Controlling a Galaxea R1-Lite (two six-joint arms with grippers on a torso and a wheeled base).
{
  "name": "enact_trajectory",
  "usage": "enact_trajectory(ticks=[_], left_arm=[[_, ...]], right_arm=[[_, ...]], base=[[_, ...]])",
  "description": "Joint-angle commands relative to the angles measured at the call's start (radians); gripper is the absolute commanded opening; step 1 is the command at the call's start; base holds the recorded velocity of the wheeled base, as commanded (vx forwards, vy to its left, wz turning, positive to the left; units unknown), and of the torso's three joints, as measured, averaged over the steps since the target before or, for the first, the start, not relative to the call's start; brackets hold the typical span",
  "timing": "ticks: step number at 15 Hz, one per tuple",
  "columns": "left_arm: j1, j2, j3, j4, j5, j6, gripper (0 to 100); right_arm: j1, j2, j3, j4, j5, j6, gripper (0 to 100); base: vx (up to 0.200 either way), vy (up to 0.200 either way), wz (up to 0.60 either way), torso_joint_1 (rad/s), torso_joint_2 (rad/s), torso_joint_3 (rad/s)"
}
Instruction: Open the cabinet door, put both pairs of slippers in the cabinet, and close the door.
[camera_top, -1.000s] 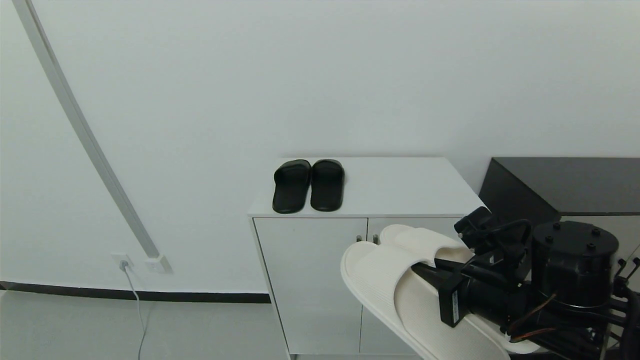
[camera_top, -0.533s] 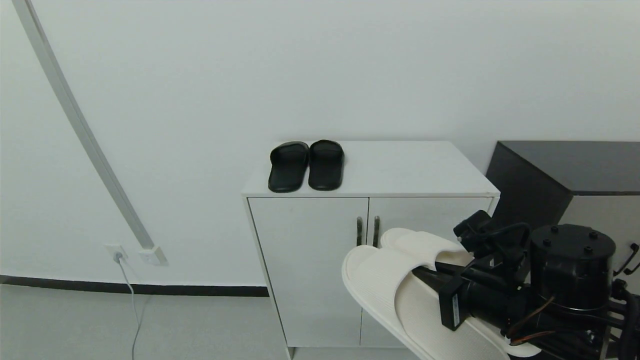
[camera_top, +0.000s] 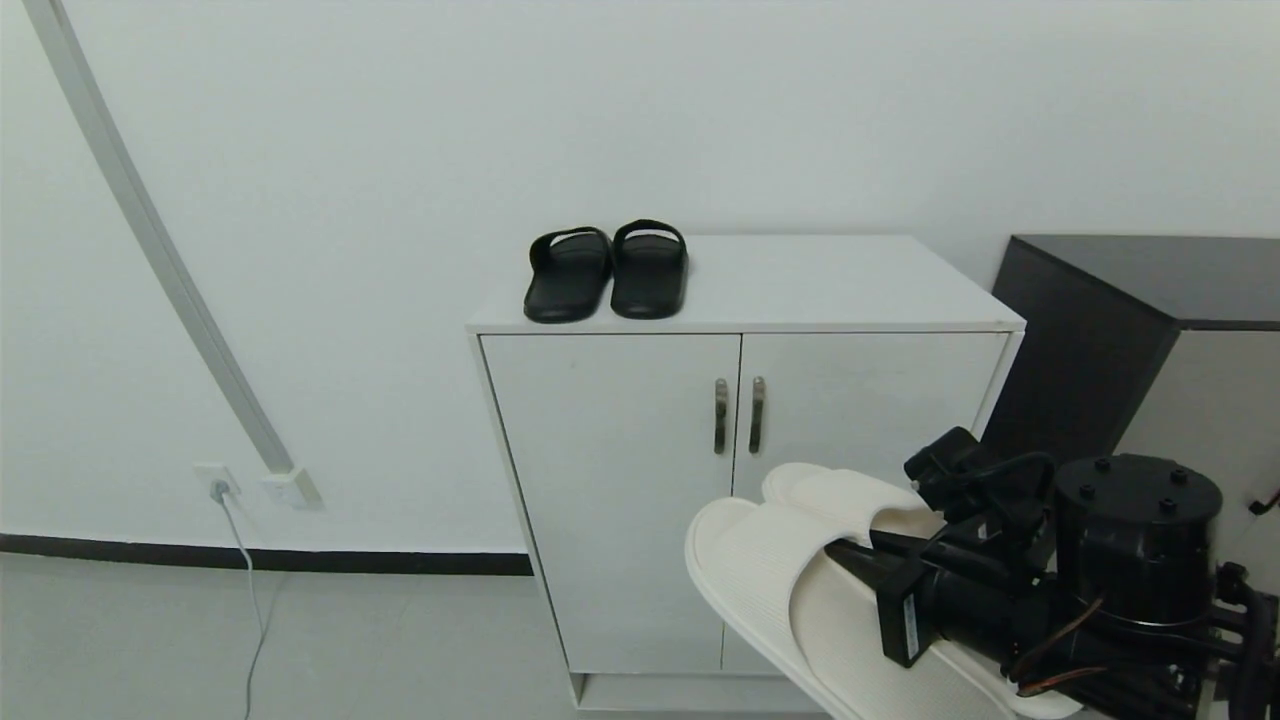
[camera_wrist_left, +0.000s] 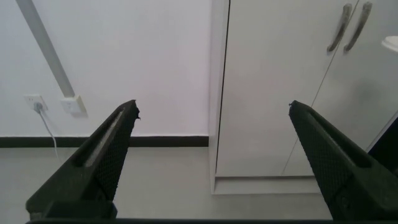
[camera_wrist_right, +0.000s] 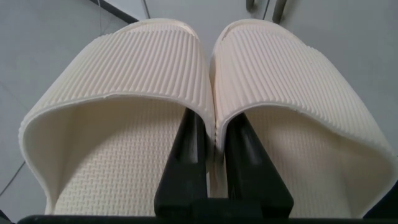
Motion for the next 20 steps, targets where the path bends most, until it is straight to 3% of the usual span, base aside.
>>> enact_trajectory(ticks=[1,9,16,20], left_arm=[[0.001,0.001,0.0,0.001,0.001,0.001,100],[0.001,0.001,0.0,0.001,0.002,0.001,100],[0.001,0.001,0.0,-0.001,0.001,0.001,100],[0.001,0.001,0.0,0.002,-0.001,0.002,100]], right_arm=[[0.0,0.002,0.005,-0.001,0.001,0.0,0],[-0.001,0.021,0.008,-0.001,0.002,0.001,0],[0.0,0.018,0.025,-0.018,-0.001,0.0,0],[0.0,0.018,0.029,-0.019,0.001,-0.002,0]], base=[[0.0,0.0,0.0,-0.173,0.5,0.315],[0.0,0.0,0.0,-0.141,0.47,0.333],[0.0,0.0,0.0,-0.048,0.42,0.364],[0.0,0.0,0.0,-0.001,0.01,0.009]])
